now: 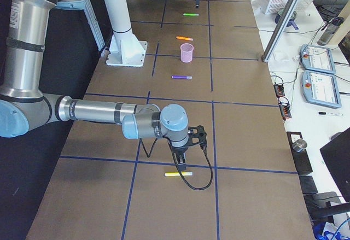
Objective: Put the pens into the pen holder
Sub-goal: 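Lower the left gripper over the green marker and close on it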
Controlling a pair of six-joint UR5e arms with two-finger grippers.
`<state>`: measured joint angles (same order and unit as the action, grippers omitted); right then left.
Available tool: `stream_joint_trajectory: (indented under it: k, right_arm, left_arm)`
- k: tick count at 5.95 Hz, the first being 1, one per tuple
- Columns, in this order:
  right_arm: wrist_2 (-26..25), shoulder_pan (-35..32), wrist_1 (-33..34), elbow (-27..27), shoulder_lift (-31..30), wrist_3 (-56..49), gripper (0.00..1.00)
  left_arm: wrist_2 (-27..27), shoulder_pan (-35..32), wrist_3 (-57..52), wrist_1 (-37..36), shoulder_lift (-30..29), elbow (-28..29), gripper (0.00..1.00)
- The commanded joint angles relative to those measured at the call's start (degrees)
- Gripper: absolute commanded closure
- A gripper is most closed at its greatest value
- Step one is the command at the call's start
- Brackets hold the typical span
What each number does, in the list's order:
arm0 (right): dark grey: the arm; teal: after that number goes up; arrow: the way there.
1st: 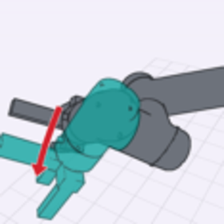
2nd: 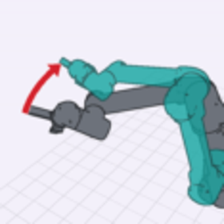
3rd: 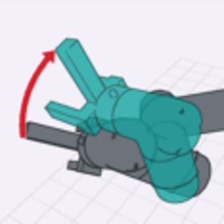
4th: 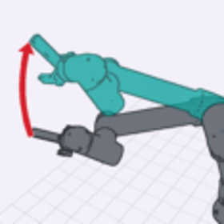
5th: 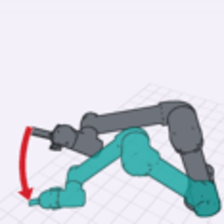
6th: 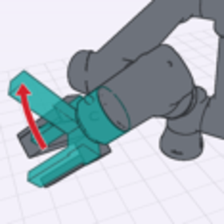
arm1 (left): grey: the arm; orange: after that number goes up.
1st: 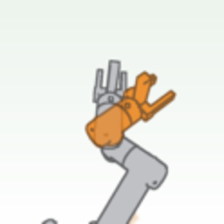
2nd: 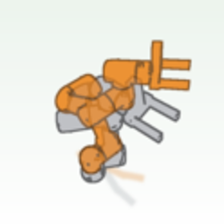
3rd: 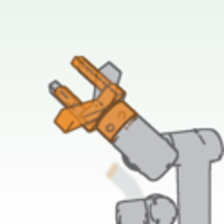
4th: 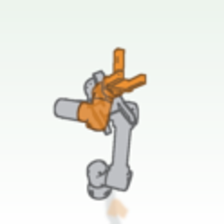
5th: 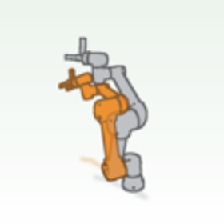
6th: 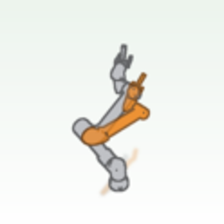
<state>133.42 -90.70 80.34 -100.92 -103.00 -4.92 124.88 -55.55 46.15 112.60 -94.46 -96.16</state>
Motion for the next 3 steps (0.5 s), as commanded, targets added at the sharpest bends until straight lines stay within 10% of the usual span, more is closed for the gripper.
stream_joint_trajectory:
  k: [1, 3]
  right_arm:
    - [-0.1, 0.0, 0.0, 0.1, 0.0, 0.0, 0.00]
    - [-0.1, 0.0, 0.0, 0.1, 0.0, -0.1, 0.00]
  left_arm:
    - [-3.1, 4.2, 1.7, 1.3, -1.1, 2.0, 0.00]
    - [-3.2, 4.2, 1.7, 1.4, -1.0, 2.7, 0.09]
